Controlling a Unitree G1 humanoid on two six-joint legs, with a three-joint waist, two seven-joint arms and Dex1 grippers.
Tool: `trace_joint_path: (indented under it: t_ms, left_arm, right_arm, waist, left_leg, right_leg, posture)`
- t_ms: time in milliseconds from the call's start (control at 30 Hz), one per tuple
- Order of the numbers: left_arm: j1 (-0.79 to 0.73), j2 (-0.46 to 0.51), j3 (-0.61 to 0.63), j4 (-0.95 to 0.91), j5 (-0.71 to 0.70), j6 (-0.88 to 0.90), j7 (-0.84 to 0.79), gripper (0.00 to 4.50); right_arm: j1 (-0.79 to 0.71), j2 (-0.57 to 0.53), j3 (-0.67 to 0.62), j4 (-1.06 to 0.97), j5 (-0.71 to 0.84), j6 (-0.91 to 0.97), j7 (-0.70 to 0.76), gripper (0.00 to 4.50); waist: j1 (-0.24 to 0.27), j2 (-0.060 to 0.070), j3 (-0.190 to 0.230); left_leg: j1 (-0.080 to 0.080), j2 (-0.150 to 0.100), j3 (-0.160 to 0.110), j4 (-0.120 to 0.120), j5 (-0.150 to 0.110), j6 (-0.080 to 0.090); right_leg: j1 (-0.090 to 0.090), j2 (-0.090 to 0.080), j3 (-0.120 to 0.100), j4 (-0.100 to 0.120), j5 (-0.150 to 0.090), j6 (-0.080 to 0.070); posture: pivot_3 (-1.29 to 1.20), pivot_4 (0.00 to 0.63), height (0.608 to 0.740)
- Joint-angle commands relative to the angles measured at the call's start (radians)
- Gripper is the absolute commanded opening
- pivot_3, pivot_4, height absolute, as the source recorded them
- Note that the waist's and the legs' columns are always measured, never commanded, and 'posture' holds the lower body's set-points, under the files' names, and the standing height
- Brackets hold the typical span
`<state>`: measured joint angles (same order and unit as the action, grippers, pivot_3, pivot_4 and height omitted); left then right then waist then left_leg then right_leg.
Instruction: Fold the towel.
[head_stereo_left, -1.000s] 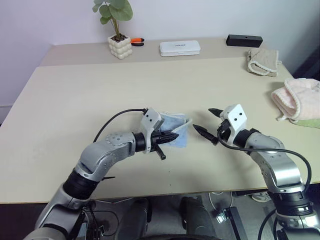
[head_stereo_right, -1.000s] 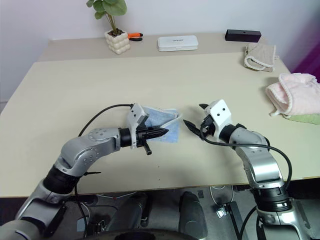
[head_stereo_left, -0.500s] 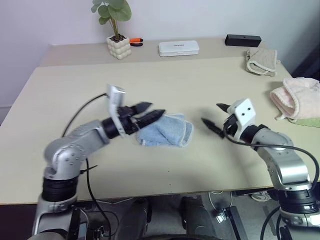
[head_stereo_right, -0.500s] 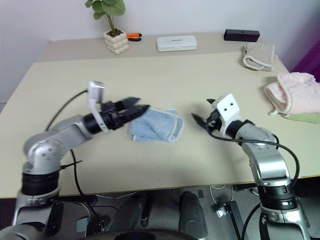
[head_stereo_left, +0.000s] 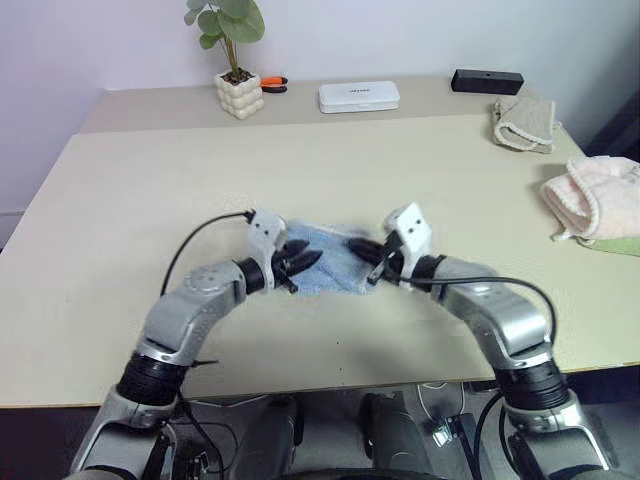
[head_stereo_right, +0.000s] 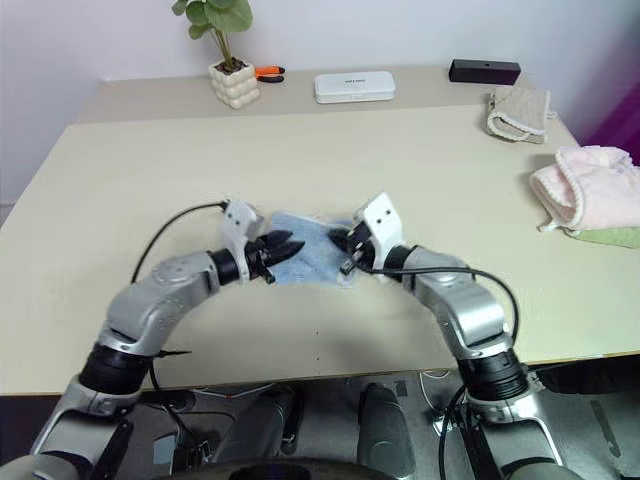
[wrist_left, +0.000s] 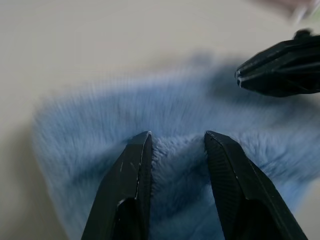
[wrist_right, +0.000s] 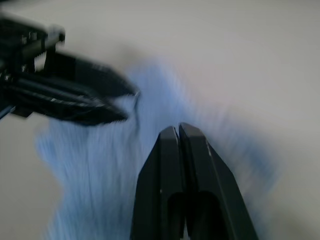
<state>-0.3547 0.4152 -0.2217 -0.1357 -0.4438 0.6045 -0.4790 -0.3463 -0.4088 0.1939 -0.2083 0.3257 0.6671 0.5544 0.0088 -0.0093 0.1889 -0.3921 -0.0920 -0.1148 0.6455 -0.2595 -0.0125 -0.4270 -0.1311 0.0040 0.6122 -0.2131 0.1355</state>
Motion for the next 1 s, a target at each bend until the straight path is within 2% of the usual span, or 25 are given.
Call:
trace_joint_path:
  t_ms: [33, 167, 233, 333, 433, 567, 600, 833, 1000]
  left_arm:
    - [0.029, -0.013, -0.002, 0.044, 0.074, -0.100, -0.021, 1.69]
    - [0.052, -0.034, 0.022, 0.075, 0.098, -0.139, -0.026, 1.69]
    - [0.091, -0.056, 0.091, 0.039, 0.047, -0.166, -0.021, 1.69]
    - [0.150, -0.055, 0.182, -0.049, -0.007, -0.188, -0.029, 1.69]
    - [0.215, 0.014, 0.238, -0.131, -0.006, -0.205, -0.075, 1.69]
    - [0.330, 0.156, 0.292, -0.239, -0.056, -0.168, -0.203, 1.69]
    - [0.347, 0.174, 0.298, -0.268, -0.063, -0.172, -0.217, 1.69]
    - [0.381, 0.200, 0.279, -0.351, -0.055, -0.169, -0.246, 1.69]
    - [0.383, 0.184, 0.258, -0.365, -0.046, -0.161, -0.233, 1.69]
  right_arm:
    - [0.012, 0.005, 0.038, 0.065, -0.086, -0.036, -0.039, 0.03]
    - [0.019, 0.009, 0.017, 0.087, -0.100, -0.036, -0.056, 0.03]
    - [0.032, -0.006, -0.039, 0.044, -0.057, -0.018, -0.042, 0.03]
    - [0.055, -0.034, -0.125, -0.055, 0.048, 0.046, 0.009, 0.77]
    - [0.057, -0.042, -0.217, -0.110, 0.135, 0.144, -0.002, 2.23]
    - [0.040, -0.016, -0.350, -0.142, 0.276, 0.315, -0.050, 4.25]
    - [0.040, -0.012, -0.363, -0.132, 0.289, 0.347, -0.062, 4.43]
    - [-0.007, 0.065, -0.423, -0.024, 0.361, 0.476, -0.134, 4.43]
    - [-0.041, 0.127, -0.367, -0.003, 0.381, 0.506, -0.136, 4.43]
  waist:
    - [0.001, 0.000, 0.000]
    - [0.002, 0.000, -0.002]
    - [0.002, 0.000, -0.002]
    - [0.003, 0.000, -0.002]
    - [0.003, 0.000, -0.001]
    - [0.000, 0.001, -0.001]
    - [0.001, 0.001, -0.001]
    - [0.003, 0.001, -0.001]
    - [-0.005, 0.001, -0.001]
  left_leg:
    - [0.000, 0.000, 0.000, 0.000, 0.000, 0.000]
    - [0.002, 0.000, 0.000, 0.000, 0.000, 0.000]
    - [0.002, 0.000, -0.001, 0.001, 0.000, 0.000]
    - [0.001, 0.000, -0.001, 0.001, 0.000, 0.000]
    - [0.000, 0.000, -0.001, 0.000, 0.000, 0.000]
    - [0.000, 0.001, -0.001, -0.001, 0.000, 0.000]
    - [0.000, 0.001, -0.001, -0.001, 0.000, 0.000]
    - [0.000, 0.001, 0.000, 0.000, 0.000, 0.000]
    - [0.000, 0.001, 0.000, -0.001, 0.000, 0.000]
  right_leg:
    - [0.000, 0.000, 0.000, 0.000, 0.000, 0.000]
    - [0.002, 0.000, 0.000, 0.000, 0.000, 0.000]
    - [0.002, 0.000, 0.000, 0.000, 0.000, 0.000]
    - [0.002, 0.000, 0.000, 0.000, 0.000, 0.000]
    - [0.000, 0.000, 0.000, 0.000, 0.000, 0.000]
    - [0.000, 0.000, 0.000, 0.000, 0.000, 0.000]
    - [0.000, 0.000, 0.000, 0.000, 0.000, -0.001]
    - [0.001, -0.001, 0.000, -0.001, -0.002, -0.004]
    - [0.000, 0.000, 0.000, 0.000, -0.001, -0.002]
  posture:
    - [0.00, 0.150, 0.740]
    - [0.00, 0.150, 0.740]
    - [0.00, 0.150, 0.740]
    - [0.00, 0.150, 0.740]
    - [0.00, 0.150, 0.740]
    - [0.00, 0.150, 0.740]
    - [0.00, 0.150, 0.740]
    - [0.00, 0.150, 0.740]
    - [0.00, 0.150, 0.740]
